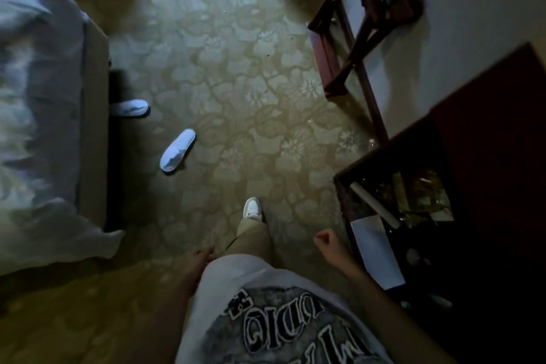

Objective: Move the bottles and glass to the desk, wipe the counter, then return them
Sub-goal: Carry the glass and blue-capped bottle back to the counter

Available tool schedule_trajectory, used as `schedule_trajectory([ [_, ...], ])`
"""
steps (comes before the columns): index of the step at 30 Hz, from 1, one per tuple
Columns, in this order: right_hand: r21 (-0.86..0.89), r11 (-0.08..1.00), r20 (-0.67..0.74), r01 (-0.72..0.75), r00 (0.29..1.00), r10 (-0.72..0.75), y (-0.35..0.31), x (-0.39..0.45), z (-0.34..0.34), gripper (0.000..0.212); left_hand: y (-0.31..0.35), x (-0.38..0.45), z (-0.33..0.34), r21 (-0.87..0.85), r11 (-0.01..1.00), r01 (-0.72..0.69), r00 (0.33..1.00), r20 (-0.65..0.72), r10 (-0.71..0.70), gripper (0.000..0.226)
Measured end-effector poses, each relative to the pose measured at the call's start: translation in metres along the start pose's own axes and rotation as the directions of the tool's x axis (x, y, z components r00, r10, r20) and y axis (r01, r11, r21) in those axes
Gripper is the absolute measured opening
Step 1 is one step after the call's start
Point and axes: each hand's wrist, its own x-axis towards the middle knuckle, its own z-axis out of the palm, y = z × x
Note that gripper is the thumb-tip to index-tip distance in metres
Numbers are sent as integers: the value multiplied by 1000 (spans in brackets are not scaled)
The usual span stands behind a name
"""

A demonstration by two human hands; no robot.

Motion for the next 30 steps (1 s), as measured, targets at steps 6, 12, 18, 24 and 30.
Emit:
schedule_trajectory([
  [6,167,982,-108,-88,988,107,-87,47,-40,30,200,32,-32,15,991,-133,991,24,133,22],
  [12,267,940,-175,-213,948,265,-155,108,-100,24,392,94,-73,47,939,-340,940,30,339,19],
  [18,201,948,-73,-245,962,264,-295,249,-155,27,485,158,-99,-32,972,-232,972,32,233,21],
  [24,91,995,-53,-47,997,52,-516,371,-217,29,533,189,-119,-204,974,98,995,31,-93,44],
  [30,-85,978,27,192,981,-191,-719,478,-253,15,620,229,-154,-301,944,138,982,-85,-170,37],
])
